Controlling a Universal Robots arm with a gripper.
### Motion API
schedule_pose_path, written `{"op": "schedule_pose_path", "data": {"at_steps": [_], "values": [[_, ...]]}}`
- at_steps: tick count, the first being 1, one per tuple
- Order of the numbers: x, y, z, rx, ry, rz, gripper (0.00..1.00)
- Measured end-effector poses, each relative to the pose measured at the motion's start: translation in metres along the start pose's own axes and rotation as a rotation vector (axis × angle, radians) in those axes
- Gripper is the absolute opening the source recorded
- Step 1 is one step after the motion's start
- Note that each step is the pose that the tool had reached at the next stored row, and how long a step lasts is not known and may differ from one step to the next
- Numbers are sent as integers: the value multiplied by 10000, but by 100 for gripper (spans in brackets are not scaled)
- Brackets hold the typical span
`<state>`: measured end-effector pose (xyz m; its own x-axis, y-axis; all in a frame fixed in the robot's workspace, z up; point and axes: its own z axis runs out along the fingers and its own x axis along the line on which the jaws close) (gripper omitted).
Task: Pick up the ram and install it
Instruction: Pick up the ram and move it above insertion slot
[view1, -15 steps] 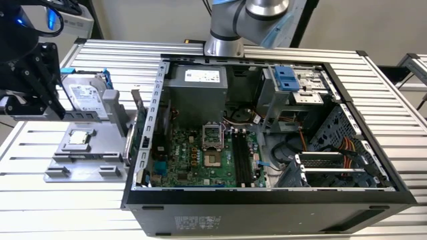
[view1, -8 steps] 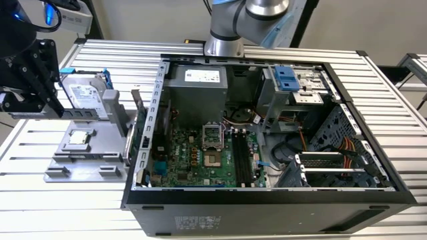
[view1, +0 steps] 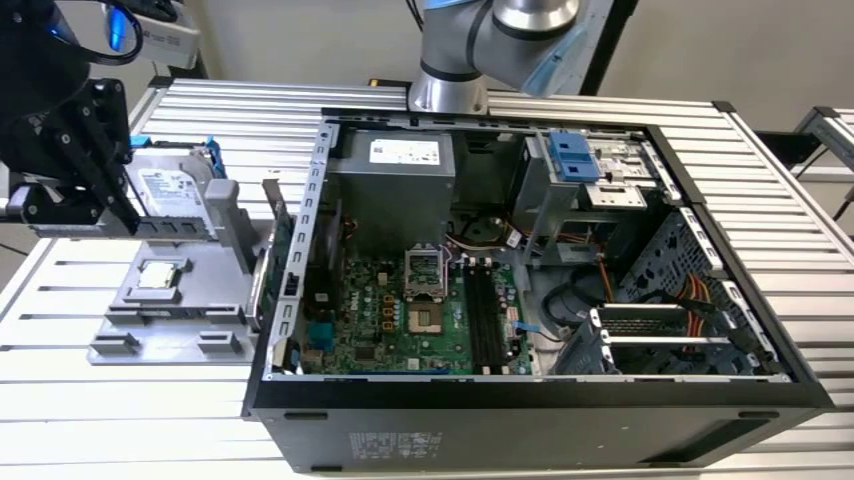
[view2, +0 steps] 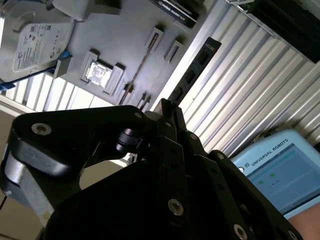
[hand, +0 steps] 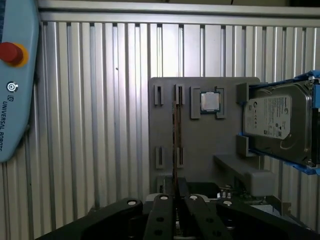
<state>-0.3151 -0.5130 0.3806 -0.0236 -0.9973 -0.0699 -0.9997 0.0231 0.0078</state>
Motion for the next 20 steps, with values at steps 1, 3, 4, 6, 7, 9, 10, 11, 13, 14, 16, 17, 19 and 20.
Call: {"op": "schedule_pose_path", "data": {"at_steps": [1, 3, 4, 6, 7, 9, 10, 11, 13, 14, 16, 17, 19, 20], "values": [[-1, -24, 0, 0, 0, 0, 0], [-2, -69, -1, -1, 1, -1, 0], [-2, -87, 0, 0, 0, -1, 0], [-3, -123, -1, 0, 1, -2, 0], [-3, -142, -1, 1, 0, -2, 0], [-4, -166, -1, 0, 0, -1, 0], [-4, -174, -1, 0, 0, -1, 0], [-4, -181, -1, 0, 0, -1, 0], [-5, -201, -1, 0, 0, -1, 0], [-5, -214, -1, 0, 1, -1, 0], [-5, -241, -1, 0, 0, -1, 0], [-6, -255, -1, 0, 0, 0, 0], [-6, -281, -2, 0, 1, -1, 0], [-7, -294, -2, 0, 0, -1, 0]]}}
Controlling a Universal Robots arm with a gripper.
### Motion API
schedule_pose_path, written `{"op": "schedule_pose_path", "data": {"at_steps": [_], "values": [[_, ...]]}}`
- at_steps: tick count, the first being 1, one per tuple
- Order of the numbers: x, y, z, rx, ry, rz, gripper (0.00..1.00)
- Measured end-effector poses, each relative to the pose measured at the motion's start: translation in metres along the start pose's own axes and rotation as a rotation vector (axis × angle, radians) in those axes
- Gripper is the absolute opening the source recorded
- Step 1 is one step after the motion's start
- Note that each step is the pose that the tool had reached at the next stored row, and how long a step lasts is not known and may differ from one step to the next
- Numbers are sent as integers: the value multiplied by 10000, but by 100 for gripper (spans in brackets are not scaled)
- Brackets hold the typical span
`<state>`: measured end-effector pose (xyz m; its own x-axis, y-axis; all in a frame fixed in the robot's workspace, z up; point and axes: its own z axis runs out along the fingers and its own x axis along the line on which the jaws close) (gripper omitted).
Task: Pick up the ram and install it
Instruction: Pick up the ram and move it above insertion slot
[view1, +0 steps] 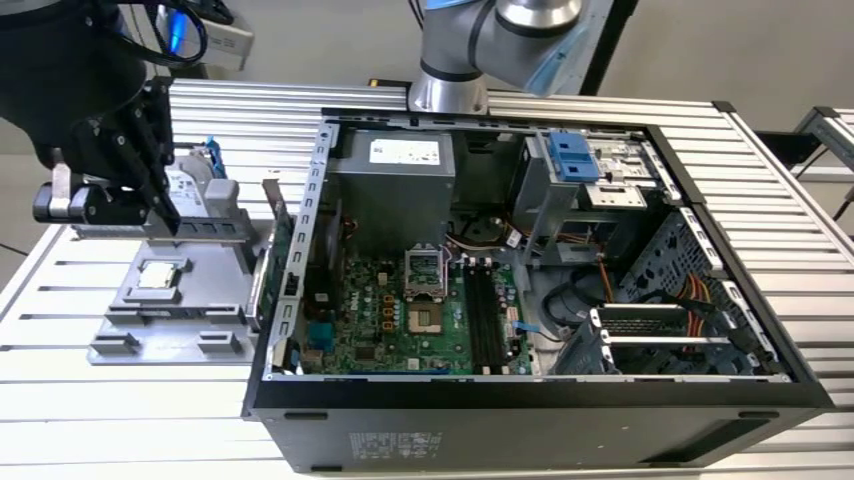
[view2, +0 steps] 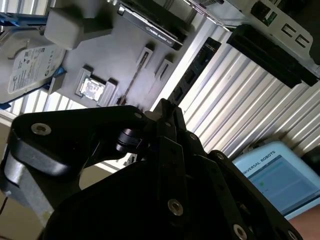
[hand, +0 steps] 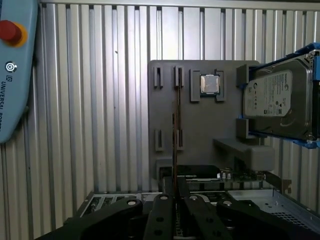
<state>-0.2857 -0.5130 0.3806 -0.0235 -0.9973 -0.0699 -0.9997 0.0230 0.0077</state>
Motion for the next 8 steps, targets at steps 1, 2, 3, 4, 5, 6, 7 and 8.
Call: {"op": "schedule_pose_path", "data": {"at_steps": [1, 2, 3, 4, 5, 6, 7, 8], "values": [[0, -13, 0, 0, 0, 0, 0], [0, -25, 0, 0, 0, 0, 0], [-1, -37, -1, 0, 1, -1, 0], [-1, -49, 0, 0, 0, 0, 0], [-1, -61, -1, -1, 1, 0, 0], [-2, -75, -1, -1, 1, 0, 0], [-2, -89, -1, 0, 1, -1, 0], [-2, -103, -1, -1, 1, 0, 0]]}}
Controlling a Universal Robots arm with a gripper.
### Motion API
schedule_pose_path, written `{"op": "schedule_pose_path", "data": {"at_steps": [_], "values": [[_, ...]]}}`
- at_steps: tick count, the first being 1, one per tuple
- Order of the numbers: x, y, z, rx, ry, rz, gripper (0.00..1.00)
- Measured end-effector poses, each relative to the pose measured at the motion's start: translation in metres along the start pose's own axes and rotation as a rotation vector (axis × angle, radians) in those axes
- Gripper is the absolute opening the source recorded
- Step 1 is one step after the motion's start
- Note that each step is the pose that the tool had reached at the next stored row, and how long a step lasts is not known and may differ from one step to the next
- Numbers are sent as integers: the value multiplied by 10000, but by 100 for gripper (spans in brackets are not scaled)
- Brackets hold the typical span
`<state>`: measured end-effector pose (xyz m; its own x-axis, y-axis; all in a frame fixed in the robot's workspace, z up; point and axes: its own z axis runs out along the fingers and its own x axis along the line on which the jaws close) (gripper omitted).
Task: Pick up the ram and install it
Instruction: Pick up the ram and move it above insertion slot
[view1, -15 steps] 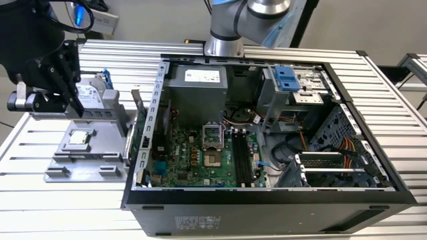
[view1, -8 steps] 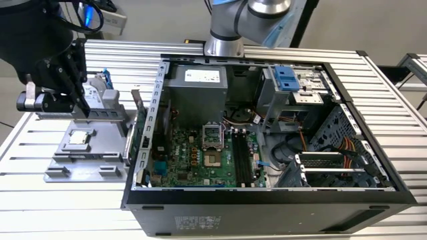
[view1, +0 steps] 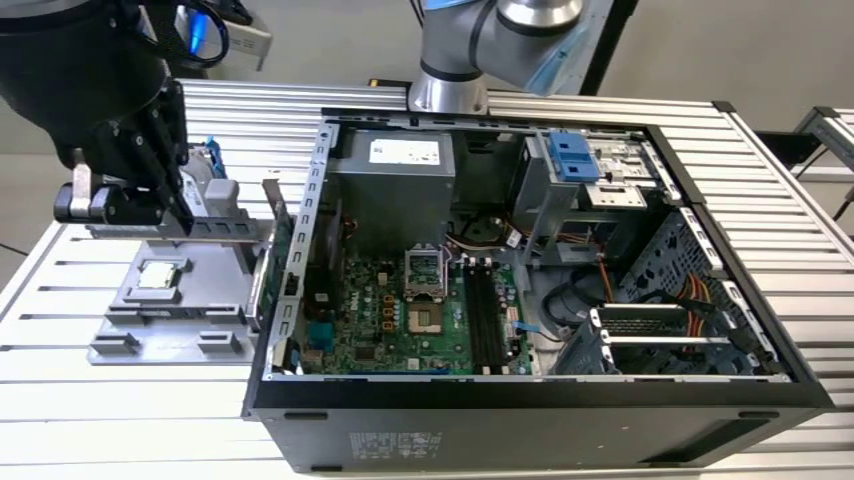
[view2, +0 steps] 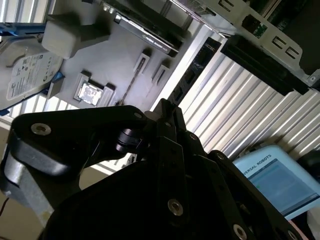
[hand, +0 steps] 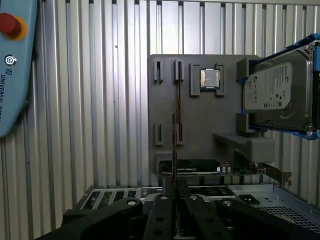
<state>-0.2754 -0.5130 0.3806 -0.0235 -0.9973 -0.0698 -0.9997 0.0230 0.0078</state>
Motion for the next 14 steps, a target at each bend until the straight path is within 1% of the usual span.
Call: {"op": "schedule_pose_path", "data": {"at_steps": [14], "values": [[-4, -174, -1, 1, -1, 0, 0]]}}
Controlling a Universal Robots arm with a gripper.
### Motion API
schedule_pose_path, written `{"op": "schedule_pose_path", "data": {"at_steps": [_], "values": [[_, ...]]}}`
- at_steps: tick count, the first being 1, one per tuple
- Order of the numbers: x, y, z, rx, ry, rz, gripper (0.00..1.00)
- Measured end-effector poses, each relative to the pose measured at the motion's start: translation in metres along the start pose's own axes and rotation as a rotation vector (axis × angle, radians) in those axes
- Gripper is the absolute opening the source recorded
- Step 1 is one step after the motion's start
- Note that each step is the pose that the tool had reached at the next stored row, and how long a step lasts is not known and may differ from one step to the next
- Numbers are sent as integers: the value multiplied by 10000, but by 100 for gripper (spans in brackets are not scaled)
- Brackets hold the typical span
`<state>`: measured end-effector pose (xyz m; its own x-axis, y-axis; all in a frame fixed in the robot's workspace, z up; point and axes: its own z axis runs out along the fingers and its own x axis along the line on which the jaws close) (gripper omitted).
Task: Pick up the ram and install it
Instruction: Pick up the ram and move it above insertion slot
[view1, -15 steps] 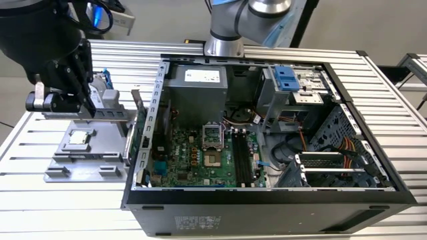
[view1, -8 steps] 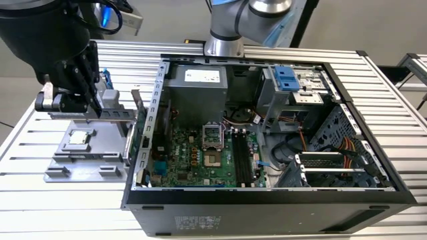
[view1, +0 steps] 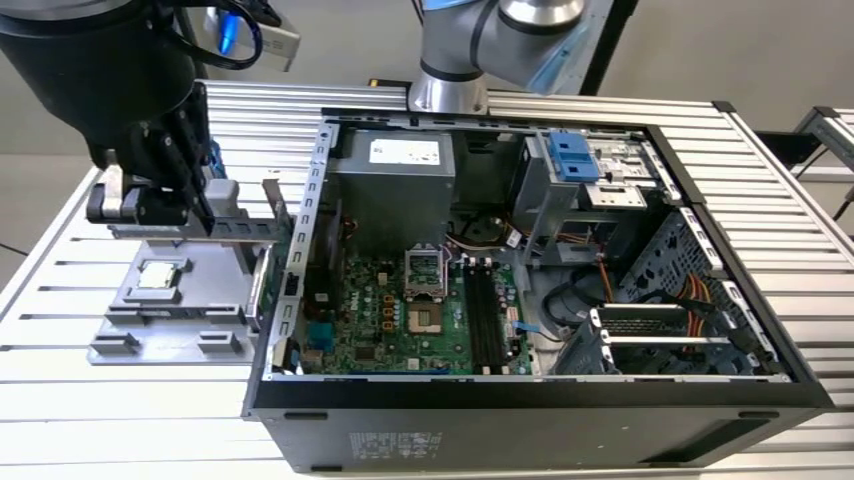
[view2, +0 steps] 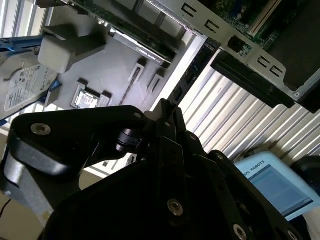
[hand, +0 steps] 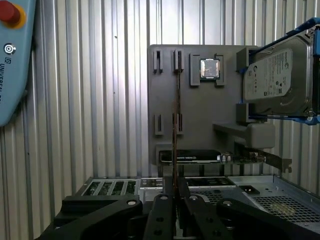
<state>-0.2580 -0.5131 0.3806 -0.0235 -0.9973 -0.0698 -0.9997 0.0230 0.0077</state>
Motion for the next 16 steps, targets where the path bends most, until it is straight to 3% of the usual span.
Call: {"op": "schedule_pose_path", "data": {"at_steps": [16], "values": [[-6, -234, -1, -1, 0, -7, 0]]}}
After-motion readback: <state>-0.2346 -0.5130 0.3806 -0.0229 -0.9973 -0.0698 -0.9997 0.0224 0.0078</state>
